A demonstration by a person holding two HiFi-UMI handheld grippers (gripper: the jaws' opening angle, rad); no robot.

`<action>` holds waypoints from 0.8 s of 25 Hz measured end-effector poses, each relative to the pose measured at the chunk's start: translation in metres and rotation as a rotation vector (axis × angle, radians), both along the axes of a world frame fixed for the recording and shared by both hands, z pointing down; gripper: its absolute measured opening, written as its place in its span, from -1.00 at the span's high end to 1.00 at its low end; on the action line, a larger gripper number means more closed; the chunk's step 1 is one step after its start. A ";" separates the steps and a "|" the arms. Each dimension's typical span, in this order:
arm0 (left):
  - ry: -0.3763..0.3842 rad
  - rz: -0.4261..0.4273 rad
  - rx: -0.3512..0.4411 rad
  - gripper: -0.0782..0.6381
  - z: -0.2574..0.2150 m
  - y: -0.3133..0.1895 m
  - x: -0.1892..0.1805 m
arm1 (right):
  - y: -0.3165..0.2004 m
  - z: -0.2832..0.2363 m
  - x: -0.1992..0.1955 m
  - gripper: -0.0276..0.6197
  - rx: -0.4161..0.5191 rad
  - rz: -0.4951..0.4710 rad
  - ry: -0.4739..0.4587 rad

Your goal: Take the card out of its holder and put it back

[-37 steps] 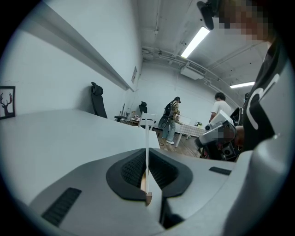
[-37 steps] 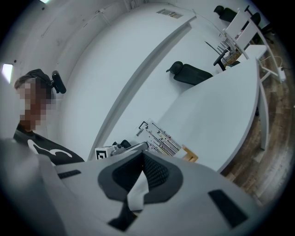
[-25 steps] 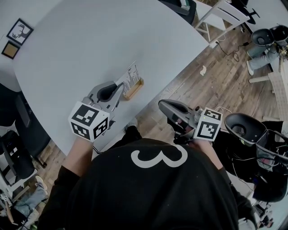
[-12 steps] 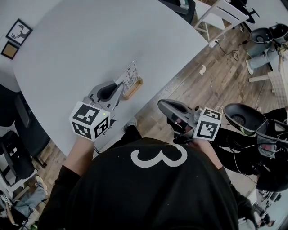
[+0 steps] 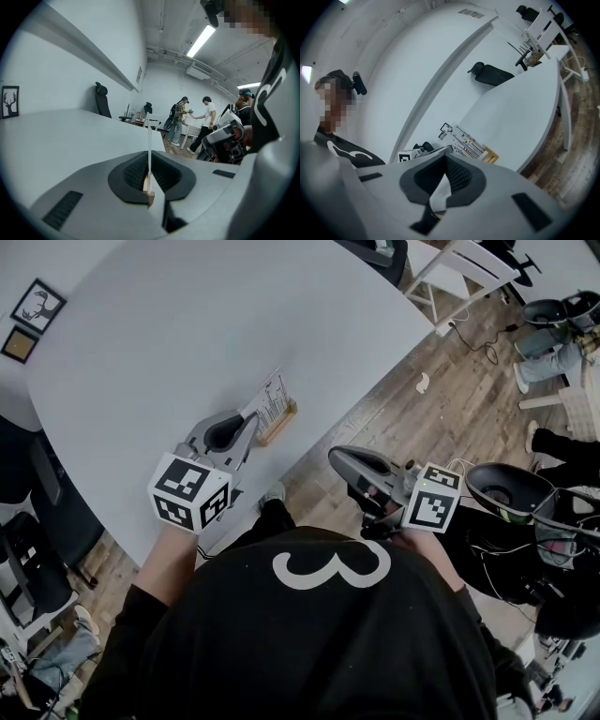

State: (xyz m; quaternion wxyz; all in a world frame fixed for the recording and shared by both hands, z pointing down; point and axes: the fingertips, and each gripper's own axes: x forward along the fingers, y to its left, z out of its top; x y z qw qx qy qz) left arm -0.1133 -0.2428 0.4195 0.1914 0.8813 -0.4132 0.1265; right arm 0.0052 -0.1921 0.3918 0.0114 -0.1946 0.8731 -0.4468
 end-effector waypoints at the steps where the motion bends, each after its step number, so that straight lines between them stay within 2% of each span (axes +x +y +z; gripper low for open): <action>1: -0.004 0.002 0.001 0.71 0.000 0.000 0.001 | 0.000 0.000 0.000 0.88 -0.001 0.000 0.000; 8: 0.005 -0.001 -0.009 0.71 0.002 -0.003 0.000 | 0.000 0.001 0.000 0.89 -0.008 -0.001 -0.001; 15: -0.084 0.026 -0.076 0.71 0.030 0.003 0.004 | 0.001 0.001 0.000 0.89 -0.014 0.000 -0.001; 20: -0.081 0.013 -0.101 0.71 0.045 0.004 0.001 | 0.000 0.002 0.000 0.88 -0.018 0.005 0.003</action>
